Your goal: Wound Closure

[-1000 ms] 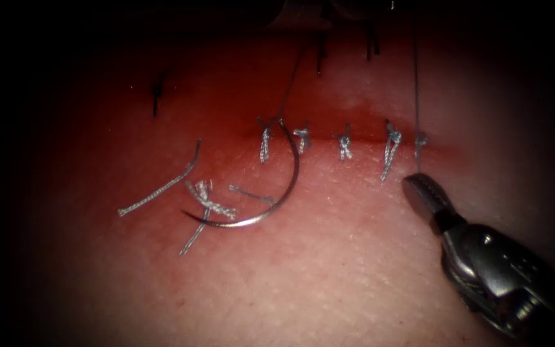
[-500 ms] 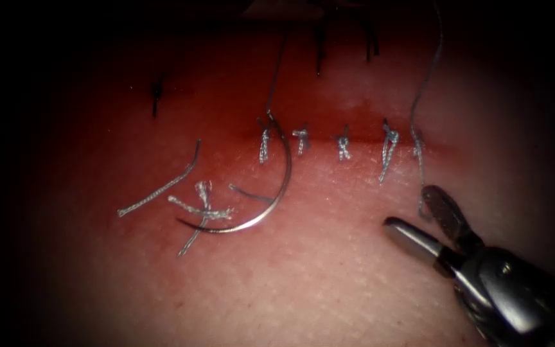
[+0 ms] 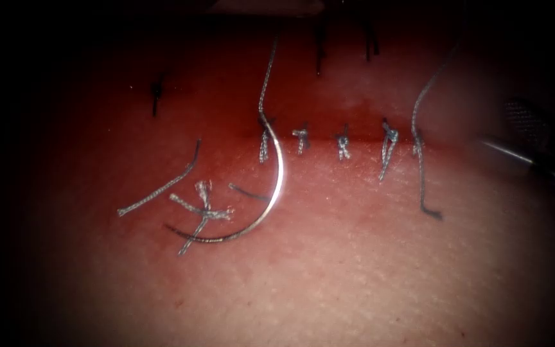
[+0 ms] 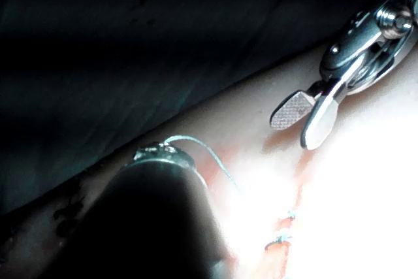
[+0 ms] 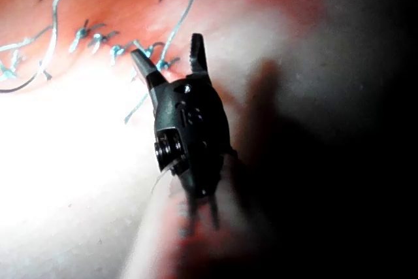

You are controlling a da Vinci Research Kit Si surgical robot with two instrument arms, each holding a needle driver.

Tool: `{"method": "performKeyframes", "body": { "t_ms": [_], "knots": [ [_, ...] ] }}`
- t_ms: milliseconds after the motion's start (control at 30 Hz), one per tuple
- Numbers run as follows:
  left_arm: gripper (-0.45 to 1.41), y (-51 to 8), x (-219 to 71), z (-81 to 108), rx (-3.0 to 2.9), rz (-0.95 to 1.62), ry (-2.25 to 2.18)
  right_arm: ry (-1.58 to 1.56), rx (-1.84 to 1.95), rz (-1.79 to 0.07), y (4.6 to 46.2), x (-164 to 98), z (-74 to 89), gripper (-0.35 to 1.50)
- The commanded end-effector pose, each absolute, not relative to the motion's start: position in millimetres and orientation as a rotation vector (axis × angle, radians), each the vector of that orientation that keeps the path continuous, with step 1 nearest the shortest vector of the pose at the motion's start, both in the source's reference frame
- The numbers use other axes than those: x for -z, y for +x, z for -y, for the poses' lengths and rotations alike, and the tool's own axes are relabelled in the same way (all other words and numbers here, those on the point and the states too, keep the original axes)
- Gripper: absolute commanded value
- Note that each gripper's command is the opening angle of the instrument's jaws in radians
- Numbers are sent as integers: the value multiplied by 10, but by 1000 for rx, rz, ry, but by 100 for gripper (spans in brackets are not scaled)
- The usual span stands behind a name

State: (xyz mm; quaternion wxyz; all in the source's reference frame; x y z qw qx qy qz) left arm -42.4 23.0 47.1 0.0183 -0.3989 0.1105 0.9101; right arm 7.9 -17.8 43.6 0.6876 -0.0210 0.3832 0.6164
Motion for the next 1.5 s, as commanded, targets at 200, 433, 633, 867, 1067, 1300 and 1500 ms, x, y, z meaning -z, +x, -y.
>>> {"method": "performKeyframes", "body": {
  "t_ms": [200,433,633,867,1067,1300,1500],
  "knots": [
    [-45,-421,-448,-229,-2836,-365,-1237,-7,-1336,-905,99,-472,178,118],
    [-45,-426,-433,-221,-2848,-384,-1224,41,-1290,-947,131,-488,167,91],
    [-45,-428,-424,-217,-2859,-389,-1216,31,-1289,-950,146,-505,155,89],
    [-45,-425,-415,-211,-2860,-392,-1209,21,-1291,-954,149,-514,140,82],
    [-45,-430,-410,-208,-2861,-396,-1217,8,-1287,-950,158,-518,135,91],
    [-45,-434,-405,-204,-2861,-398,-1221,-3,-1290,-951,167,-518,132,89],
    [-45,-435,-403,-202,-2859,-398,-1230,-13,-1291,-947,176,-521,128,67]
  ]
}}
